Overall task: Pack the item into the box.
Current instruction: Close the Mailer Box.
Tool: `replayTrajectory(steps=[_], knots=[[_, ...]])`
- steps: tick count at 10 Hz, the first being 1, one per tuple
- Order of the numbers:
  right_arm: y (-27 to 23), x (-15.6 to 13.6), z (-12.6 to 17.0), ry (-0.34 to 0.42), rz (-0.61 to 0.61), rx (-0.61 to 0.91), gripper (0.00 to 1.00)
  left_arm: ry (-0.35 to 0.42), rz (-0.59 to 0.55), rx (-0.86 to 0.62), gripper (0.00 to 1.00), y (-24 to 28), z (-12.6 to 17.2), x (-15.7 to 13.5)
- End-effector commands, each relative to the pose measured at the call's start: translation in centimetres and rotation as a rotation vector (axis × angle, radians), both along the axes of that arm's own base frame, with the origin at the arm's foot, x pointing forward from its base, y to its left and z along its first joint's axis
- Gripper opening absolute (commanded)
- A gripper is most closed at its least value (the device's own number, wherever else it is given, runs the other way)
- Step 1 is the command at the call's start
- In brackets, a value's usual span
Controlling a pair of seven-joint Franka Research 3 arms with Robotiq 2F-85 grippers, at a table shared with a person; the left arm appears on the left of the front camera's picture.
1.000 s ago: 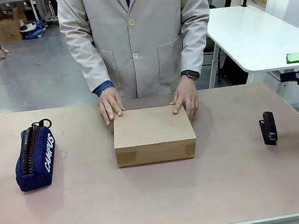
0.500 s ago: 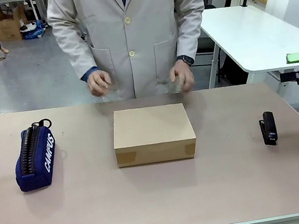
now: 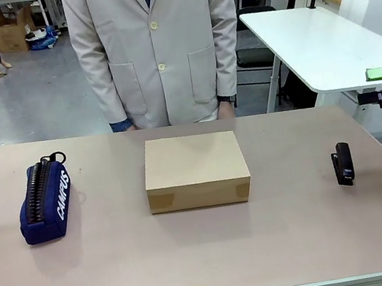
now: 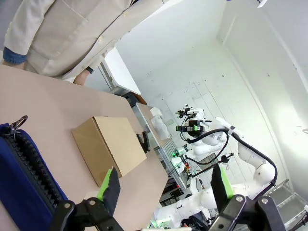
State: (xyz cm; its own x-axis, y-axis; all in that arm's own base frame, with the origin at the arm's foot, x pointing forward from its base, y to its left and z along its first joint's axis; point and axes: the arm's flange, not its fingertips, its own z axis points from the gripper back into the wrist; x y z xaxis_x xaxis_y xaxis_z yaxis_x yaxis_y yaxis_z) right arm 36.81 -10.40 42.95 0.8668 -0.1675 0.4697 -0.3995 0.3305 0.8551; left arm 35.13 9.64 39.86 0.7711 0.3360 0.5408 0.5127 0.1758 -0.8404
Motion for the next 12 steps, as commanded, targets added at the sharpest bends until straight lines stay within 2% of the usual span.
replayTrajectory(steps=[1,12], knots=[[-0.02,-0.01,0.32,-0.010,-0.005,0.018,1.00,0.000,0.009,-0.008,1.00,0.13,0.34,-0.03],[-0.02,-0.01,0.32,-0.010,-0.005,0.018,1.00,0.000,0.009,-0.008,1.00,0.13,0.34,-0.03]])
